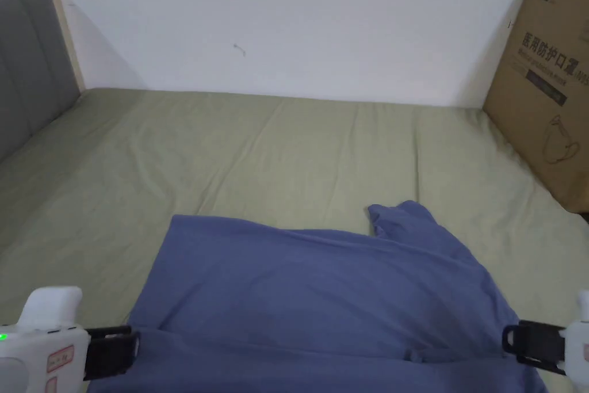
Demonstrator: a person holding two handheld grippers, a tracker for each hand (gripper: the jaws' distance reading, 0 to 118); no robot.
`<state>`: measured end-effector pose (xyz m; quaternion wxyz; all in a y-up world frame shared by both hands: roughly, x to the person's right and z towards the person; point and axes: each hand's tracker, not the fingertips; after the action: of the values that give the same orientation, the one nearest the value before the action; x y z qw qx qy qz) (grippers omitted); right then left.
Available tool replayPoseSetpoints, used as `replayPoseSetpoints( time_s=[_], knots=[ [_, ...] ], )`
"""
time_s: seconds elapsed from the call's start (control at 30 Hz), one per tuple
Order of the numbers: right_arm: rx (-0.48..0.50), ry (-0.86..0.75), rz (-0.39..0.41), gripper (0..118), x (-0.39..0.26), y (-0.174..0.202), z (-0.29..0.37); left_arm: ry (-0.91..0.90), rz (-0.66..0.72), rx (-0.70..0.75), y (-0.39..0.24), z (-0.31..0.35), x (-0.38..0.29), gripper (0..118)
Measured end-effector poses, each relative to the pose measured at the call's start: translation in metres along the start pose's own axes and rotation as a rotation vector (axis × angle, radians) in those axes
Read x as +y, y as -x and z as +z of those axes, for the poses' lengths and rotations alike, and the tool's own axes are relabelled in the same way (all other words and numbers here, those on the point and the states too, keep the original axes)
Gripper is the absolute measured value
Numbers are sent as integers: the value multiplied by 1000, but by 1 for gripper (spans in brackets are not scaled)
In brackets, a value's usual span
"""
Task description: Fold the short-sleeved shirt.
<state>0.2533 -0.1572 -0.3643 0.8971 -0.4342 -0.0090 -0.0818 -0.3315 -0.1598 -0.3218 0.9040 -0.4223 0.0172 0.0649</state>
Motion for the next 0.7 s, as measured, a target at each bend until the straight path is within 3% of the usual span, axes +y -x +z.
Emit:
replayPoseSetpoints(
  time_s=[0.03,0.07,0.1,0.3,0.5,0.53,0.57,0.63,0.67,0.7],
  knots=[
    [-5,-7,5,19,4,7,-2,0,2,-20,-4,-4,5,39],
    [-13,-2,17,2,8,15,-9,-1,2,-27,-8,-10,9,8],
    [-20,11,28,1,10,20,-18,5,-3,-24,-14,-19,11,1],
    [7,122,17,1,15,24,-76,67,-50,-71,-36,-57,27,0],
    [7,96,-32,4,78,16,-123,59,-24,-83,-47,-92,69,0],
    [-11,98,-26,8,93,14,-133,61,-23,-83,-48,-97,77,0],
    [-33,109,-23,21,110,11,-146,56,-26,-81,-51,-102,85,0],
    [-55,114,-41,81,142,5,-174,49,-37,-73,-55,-114,99,0],
    [-59,117,-46,92,154,1,-188,51,-39,-71,-56,-120,104,0],
    [-86,127,-55,92,166,-2,-202,52,-42,-71,-57,-127,109,0]
  ],
)
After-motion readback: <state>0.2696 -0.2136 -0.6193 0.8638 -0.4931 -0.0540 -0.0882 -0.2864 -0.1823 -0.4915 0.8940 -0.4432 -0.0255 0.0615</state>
